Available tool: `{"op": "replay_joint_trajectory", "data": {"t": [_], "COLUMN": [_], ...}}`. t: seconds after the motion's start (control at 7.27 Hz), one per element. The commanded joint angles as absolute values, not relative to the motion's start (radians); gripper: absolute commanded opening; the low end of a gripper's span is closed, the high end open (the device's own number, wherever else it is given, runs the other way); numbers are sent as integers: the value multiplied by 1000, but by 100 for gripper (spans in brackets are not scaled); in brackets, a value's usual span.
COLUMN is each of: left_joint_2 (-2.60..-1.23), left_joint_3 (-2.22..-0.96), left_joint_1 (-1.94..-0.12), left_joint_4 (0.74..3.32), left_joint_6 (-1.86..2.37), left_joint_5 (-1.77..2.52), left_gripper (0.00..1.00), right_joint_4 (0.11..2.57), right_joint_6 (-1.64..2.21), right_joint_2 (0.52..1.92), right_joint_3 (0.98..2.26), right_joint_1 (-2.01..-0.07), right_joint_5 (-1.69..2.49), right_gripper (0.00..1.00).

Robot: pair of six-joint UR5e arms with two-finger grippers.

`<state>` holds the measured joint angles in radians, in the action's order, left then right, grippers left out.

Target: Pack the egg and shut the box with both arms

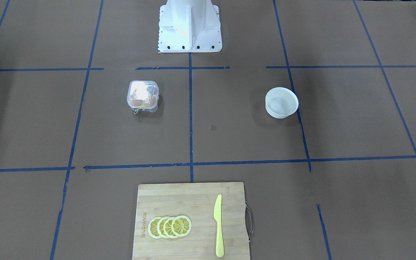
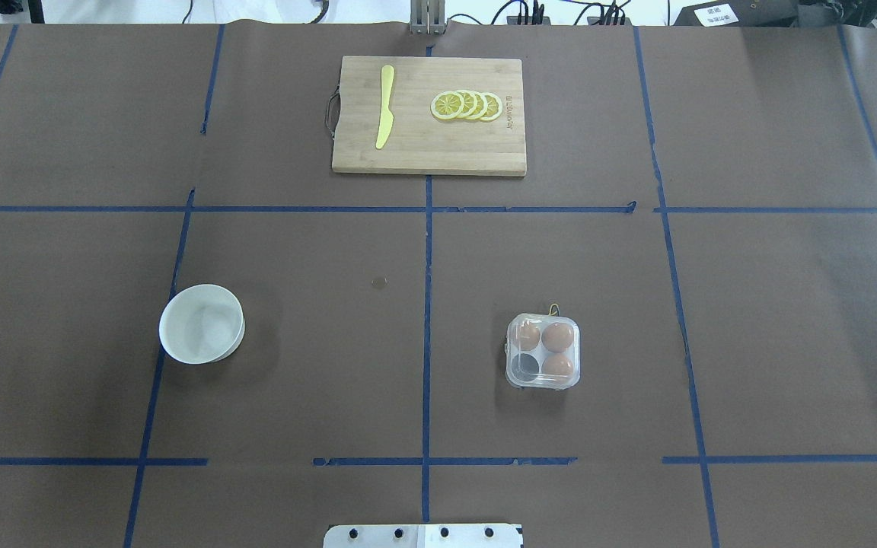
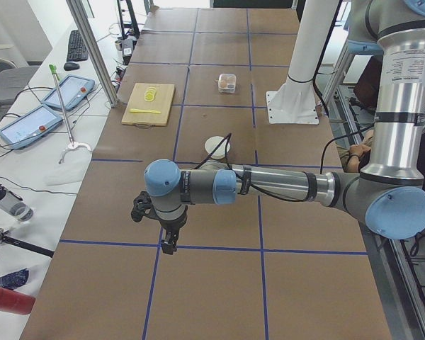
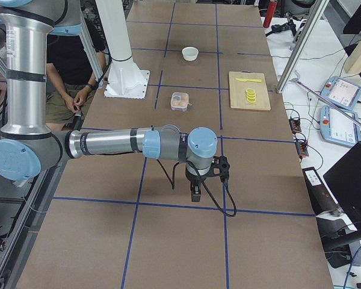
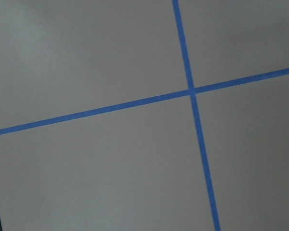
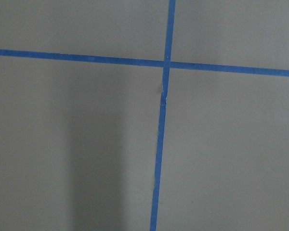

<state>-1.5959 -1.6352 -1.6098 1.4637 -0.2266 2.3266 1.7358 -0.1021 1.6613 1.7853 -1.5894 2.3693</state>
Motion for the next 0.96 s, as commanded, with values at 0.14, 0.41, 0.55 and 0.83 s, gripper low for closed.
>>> {"op": "replay_joint_trajectory", "data": {"t": [0.14,0.41,0.55,0.83], "left_joint_2": [-1594,-1595,-1597,-1597], "left_joint_3": [-1625,-1620,-1620,-1620], "left_joint_1": [-1608,-1608,-1608,-1608], "left_joint_4": [1466,1465,1465,1465], "left_joint_6": [-222,-219,-218,-219], "left_joint_5": [2327,2326,2326,2326], "left_gripper": [100,100,100,100], "right_joint_4": [1730,1730,1730,1730], "right_joint_6": [-101,-101,-101,-100], "right_joint_2": [1663,1664,1664,1663], "right_joint_3": [1787,1784,1784,1784], "right_joint_1": [-1601,-1601,-1601,-1600], "right_joint_5": [2379,2379,2379,2378], "right_gripper": [100,100,100,100]}}
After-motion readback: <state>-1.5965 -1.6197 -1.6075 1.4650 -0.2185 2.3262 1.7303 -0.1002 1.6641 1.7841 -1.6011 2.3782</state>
